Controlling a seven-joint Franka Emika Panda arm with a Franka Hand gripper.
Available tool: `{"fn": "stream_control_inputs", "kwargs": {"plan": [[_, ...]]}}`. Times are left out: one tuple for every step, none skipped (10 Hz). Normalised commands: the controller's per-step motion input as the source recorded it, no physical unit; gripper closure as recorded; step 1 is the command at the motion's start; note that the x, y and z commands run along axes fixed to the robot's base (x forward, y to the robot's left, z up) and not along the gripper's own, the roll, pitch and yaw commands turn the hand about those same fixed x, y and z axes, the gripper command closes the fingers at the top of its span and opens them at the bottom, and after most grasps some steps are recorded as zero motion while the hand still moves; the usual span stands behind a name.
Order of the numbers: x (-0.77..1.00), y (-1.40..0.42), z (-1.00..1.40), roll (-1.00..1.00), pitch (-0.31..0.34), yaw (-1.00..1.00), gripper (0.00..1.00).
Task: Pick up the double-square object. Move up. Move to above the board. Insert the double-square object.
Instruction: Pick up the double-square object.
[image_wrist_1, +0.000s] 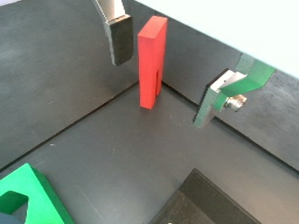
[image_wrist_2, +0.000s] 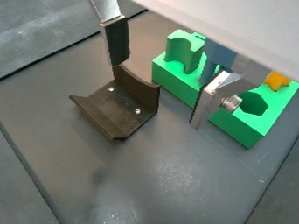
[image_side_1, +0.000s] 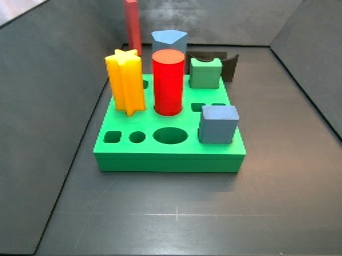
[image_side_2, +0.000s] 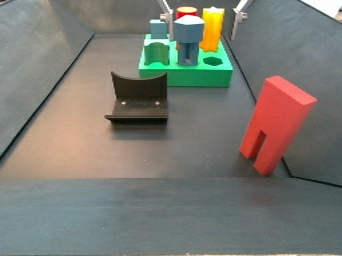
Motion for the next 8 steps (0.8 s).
{"fn": "stream_control_inputs", "kwargs": {"plan": [[-0.68,0.36,0.0,0.0,-0.033,0.4,0.0],[-0.37,0.31,-0.08,0.07,-0.047,0.64,0.0],[-0.19,0.21,-0.09,0.08,-0.064,0.84,0.0],[-0.33,0.29,-0.07,0.06,-0.07,0.71,0.0],[-0.51,0.36,-0.09,0.07,-0.077,0.53,0.0],[-0.63,0.45,-0.06,0.05,-0.067,0.38,0.0],[-0.76,0.59,-0.11,0.05,-0.061,0.19,0.0],[-0.87,0.54,-0.14,0.06,-0.067,0.14,0.0]]}}
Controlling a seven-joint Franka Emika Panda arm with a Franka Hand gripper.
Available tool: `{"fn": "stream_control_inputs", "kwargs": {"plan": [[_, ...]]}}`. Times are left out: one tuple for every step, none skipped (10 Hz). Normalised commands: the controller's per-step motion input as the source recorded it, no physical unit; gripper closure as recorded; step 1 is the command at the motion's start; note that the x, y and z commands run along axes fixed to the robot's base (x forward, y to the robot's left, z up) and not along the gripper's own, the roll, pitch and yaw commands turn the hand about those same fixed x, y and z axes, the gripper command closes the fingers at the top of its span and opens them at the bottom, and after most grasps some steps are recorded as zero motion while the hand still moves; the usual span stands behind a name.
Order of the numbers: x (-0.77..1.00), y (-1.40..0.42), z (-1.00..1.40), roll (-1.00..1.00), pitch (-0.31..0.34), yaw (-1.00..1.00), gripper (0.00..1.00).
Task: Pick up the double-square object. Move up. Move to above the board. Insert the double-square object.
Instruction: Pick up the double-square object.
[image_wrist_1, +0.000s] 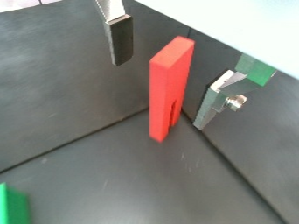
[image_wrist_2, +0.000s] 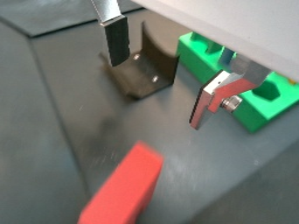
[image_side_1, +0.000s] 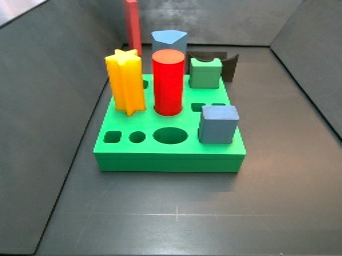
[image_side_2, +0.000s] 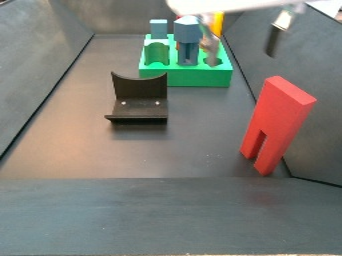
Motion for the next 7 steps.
{"fn": "stream_control_inputs", "kwargs": {"plan": [[-0.79,0.53,-0.14,0.04,-0.051,0.17,0.0],[-0.56,0.59,-0.15,0.0,-0.029,0.14,0.0],[-0.52,0.6,-0.17,0.04,-0.011,0.16,0.0],[-0.49,0.55,-0.19,0.1,-0.001,0.21,0.0],[-0.21,0.36,-0.26,0.13,0.0,0.25,0.0],[0.0,0.13,-0.37,0.09,0.0,0.15,0.0],[0.05,0.06,-0.41,0.06,0.0,0.07,0.0]]}}
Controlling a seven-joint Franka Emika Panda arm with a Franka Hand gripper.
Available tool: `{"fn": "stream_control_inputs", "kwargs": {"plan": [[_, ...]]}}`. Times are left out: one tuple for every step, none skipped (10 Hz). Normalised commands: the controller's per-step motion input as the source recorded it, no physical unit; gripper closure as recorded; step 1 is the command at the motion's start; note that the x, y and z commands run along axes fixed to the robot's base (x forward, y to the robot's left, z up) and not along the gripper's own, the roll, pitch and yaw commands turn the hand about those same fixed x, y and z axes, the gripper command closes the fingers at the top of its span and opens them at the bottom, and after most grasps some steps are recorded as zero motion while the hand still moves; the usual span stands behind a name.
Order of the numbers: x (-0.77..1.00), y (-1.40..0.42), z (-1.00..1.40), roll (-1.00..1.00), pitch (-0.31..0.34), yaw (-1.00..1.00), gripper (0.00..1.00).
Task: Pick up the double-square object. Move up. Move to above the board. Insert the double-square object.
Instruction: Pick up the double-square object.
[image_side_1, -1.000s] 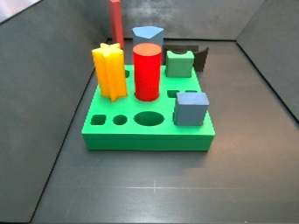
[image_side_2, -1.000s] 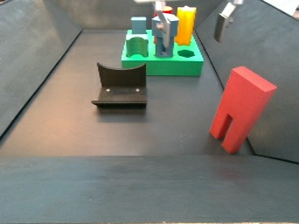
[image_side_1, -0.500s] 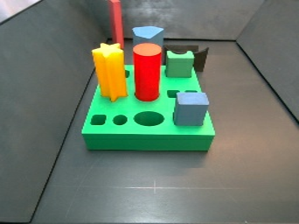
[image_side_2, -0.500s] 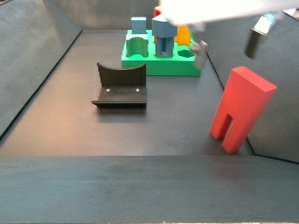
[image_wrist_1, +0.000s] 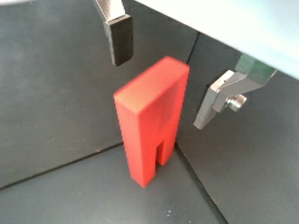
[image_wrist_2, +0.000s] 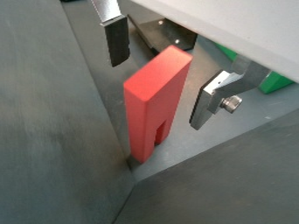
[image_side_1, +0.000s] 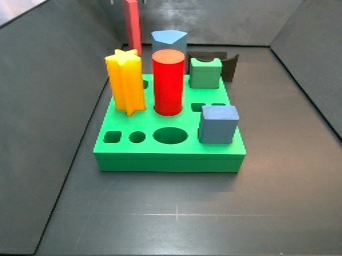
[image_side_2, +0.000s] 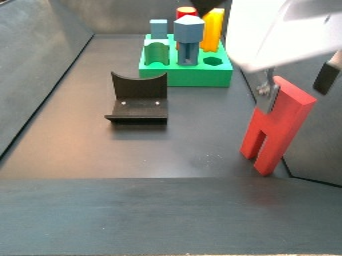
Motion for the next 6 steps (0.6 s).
{"fn": "stream_control_inputs", "kwargs": {"plan": [[0.05,0.01,-0.45,0.05,-0.014,0.05,0.0],[0.01,0.0,-0.4,0.02,-0.044,0.03,0.0],[0.02,0.0,-0.27,0.0,-0.074,0.0,0.0],[0.03,-0.04,-0.11,0.0,-0.059,0.0,0.0],[0.0,0.0,0.0,-0.01,-0.037,0.0,0.0],[0.0,-0.07,-0.06,0.0,-0.06,0.0,0.0]]}}
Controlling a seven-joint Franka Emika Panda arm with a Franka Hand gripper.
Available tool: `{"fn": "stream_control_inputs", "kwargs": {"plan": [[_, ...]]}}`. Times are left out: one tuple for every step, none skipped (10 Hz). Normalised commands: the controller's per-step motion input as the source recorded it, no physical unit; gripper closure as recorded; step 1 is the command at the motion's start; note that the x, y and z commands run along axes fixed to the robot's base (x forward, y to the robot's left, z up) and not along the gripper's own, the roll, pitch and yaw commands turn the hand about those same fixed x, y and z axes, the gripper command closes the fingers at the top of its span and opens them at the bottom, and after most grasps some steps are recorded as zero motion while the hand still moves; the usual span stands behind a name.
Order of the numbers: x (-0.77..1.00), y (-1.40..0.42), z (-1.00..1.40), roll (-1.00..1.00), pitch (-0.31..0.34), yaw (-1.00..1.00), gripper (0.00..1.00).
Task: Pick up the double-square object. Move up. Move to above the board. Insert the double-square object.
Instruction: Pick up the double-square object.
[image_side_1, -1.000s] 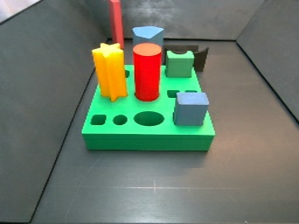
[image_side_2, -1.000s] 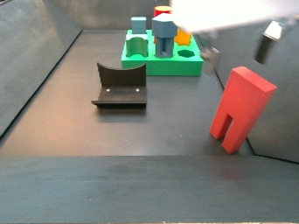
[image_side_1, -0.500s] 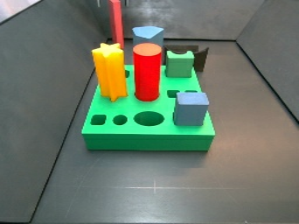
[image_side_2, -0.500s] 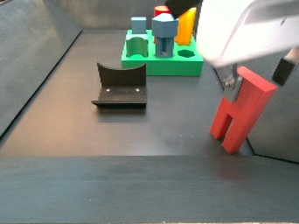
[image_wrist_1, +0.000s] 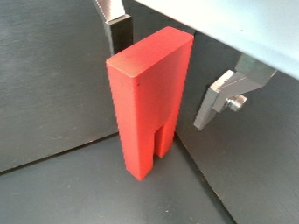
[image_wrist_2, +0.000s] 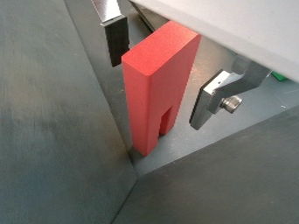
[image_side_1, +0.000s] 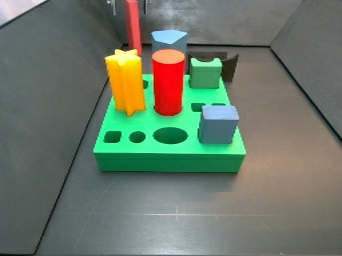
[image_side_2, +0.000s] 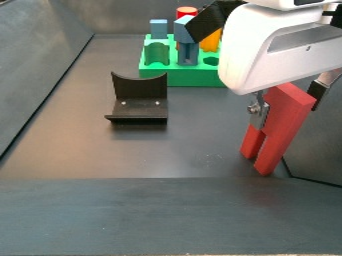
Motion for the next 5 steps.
{"fn": "stream_control_inputs", "kwargs": {"plan": [[0.0,-0.12,-0.01,0.0,-0.04,0.0,0.0],[0.0,0.0,-0.02,0.0,-0.057,0.0,0.0],[0.0,0.0,0.0,0.0,0.0,0.0,0.0],[0.0,0.0,0.0,0.0,0.0,0.0,1.0],[0.0,0.0,0.0,0.0,0.0,0.0,1.0]]}}
